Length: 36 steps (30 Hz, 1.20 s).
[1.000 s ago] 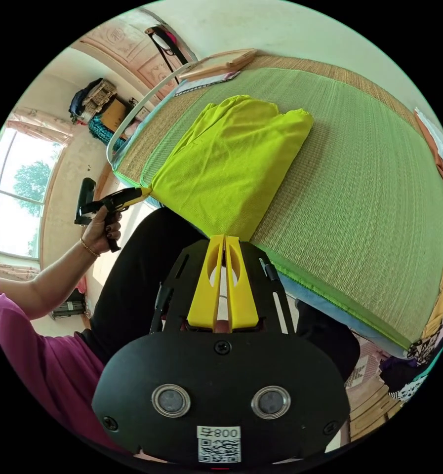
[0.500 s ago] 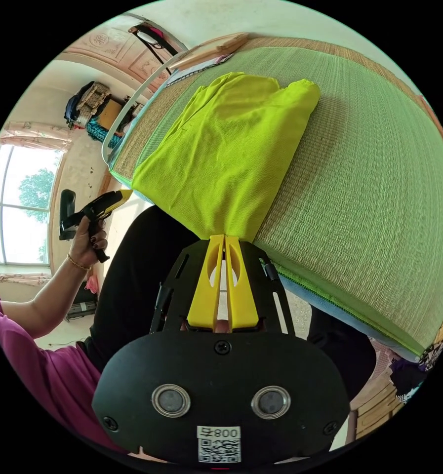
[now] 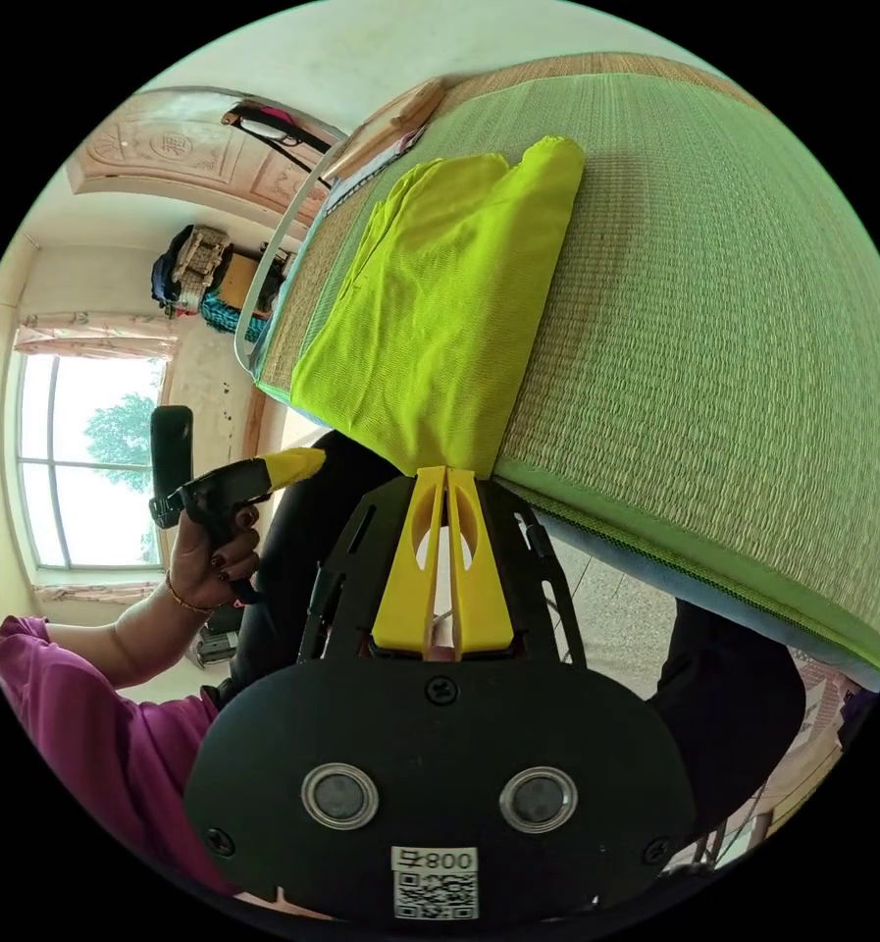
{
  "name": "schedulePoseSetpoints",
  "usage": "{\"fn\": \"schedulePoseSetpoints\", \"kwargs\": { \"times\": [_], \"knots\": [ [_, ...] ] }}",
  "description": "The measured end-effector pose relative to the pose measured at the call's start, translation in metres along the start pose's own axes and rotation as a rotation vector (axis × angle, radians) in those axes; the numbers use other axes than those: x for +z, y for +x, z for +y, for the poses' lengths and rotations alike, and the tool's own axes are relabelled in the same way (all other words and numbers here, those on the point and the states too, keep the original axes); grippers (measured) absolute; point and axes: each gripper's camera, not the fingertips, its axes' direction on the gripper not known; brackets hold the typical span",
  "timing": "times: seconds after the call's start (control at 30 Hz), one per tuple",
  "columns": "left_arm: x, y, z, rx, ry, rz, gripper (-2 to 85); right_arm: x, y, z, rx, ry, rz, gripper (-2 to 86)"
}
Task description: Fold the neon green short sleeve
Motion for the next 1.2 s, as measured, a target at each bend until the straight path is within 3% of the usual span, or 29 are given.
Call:
{"fn": "schedulePoseSetpoints", "kwargs": {
  "times": [0.17,0.37,1.2],
  "knots": [
    [0.039,-0.014,-0.018,-0.096,-0.098,0.043,7.4,-0.032,0.043,0.012,0.092,0.051,-0.101,3.0],
    [0.054,-0.032,-0.029,-0.184,-0.073,0.092,5.1,-0.058,0.094,0.024,0.204,0.092,-0.257,7.8],
    [0.021,-0.045,-0.025,-0.169,-0.001,0.247,1.3,-0.096,0.177,0.018,0.337,0.170,-0.693,10.0]
  ]
}}
